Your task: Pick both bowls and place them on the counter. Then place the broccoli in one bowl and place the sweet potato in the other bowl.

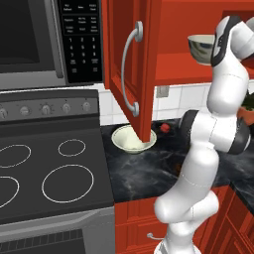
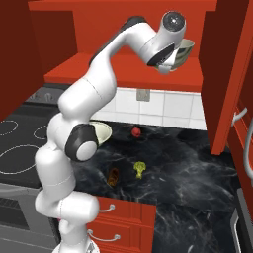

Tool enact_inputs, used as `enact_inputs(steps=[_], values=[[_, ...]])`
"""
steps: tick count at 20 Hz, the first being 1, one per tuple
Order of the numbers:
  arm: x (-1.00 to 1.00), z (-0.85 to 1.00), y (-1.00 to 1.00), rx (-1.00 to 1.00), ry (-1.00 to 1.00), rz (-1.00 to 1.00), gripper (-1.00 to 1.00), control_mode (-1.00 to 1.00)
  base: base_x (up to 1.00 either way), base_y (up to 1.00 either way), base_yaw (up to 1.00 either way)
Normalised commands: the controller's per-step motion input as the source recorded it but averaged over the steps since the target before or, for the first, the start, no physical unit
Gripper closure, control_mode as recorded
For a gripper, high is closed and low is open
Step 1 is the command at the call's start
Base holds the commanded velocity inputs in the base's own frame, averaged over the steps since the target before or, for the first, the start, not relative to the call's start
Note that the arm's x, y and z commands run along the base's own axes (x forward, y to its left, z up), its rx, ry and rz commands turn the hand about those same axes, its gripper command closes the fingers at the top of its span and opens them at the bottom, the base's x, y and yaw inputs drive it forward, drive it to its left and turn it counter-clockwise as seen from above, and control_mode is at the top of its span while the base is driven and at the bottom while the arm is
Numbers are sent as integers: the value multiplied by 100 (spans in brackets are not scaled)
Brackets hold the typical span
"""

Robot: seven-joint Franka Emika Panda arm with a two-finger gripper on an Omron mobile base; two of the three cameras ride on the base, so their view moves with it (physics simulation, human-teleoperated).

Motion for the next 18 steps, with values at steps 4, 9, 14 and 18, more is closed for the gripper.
enact_inputs(steps=[4,9,14,18], values=[[12,0,-3,0,0,0,-100,-100,0,0,0],[-8,-9,-1,0,0,1,100,-100,0,0,0],[-26,-34,9,0,5,3,100,-100,0,0,0],[-14,-39,22,1,2,6,100,-100,0,0,0]])
